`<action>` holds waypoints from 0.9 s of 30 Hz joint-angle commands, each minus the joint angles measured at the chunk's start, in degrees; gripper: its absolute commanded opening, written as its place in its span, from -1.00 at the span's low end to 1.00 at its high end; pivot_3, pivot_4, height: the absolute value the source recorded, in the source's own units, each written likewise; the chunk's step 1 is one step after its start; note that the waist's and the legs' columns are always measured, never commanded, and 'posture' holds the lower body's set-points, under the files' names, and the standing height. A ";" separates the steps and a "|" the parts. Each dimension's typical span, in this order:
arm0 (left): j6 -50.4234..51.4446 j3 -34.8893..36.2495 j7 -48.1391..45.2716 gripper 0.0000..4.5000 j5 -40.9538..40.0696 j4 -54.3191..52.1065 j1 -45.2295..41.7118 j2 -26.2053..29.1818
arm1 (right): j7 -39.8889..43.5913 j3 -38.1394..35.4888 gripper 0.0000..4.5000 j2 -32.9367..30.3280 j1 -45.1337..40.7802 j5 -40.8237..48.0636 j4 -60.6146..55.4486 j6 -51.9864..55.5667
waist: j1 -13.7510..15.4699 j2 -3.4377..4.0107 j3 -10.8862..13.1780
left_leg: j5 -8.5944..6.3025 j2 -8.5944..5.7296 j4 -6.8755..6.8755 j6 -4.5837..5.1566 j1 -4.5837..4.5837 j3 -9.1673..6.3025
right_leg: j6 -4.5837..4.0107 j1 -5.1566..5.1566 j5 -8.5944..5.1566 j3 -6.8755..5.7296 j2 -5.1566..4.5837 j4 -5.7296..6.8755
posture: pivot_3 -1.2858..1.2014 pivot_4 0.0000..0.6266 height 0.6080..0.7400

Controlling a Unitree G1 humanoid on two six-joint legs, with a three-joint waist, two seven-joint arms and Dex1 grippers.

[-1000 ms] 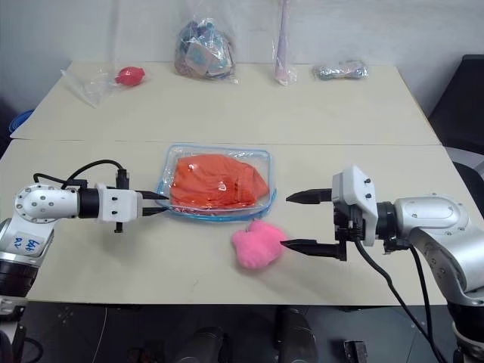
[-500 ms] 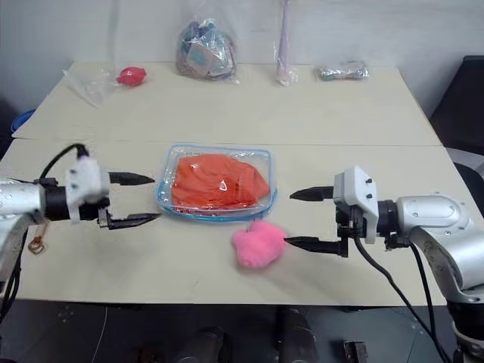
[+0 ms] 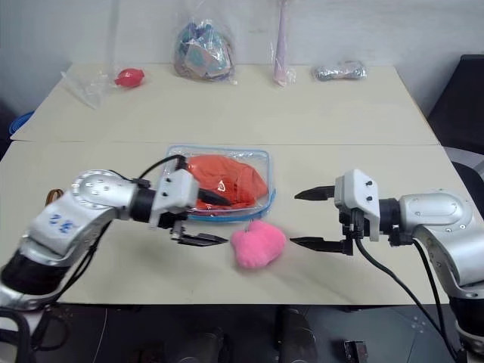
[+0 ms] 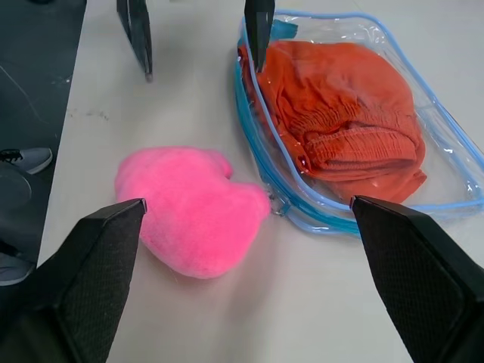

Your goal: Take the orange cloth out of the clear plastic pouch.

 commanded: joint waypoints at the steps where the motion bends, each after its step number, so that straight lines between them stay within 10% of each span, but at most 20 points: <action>1: 1.74 -2.68 -0.46 0.73 1.76 1.83 -1.95 -3.65 | -1.15 -0.19 1.00 -0.11 -0.63 0.62 -2.81 0.20 | 0.02 0.00 0.00 | 0.00 0.00 0.00 0.00 0.00 0.02 | 0.00 0.00 0.00 0.02 0.00 0.00 | 0.03 -0.52 1.00; 18: 2.64 -8.46 -3.06 0.73 8.28 3.84 0.42 -7.92 | -2.90 3.80 1.00 1.93 -3.30 0.22 -3.28 -0.20 | 0.20 0.01 0.00 | 0.00 0.01 0.19 0.03 0.03 -0.11 | 0.01 -0.02 0.03 -0.01 -0.02 0.00 | 0.03 -0.52 1.00; 27: 1.25 -6.57 -3.17 -0.41 8.40 4.61 0.59 -9.69 | -0.58 2.33 1.00 -0.18 -1.63 1.96 -3.96 0.26 | 0.15 0.01 0.00 | 0.00 0.04 0.18 0.03 0.00 -0.08 | 0.00 -0.01 0.04 0.00 -0.01 0.01 | 0.03 -0.52 1.00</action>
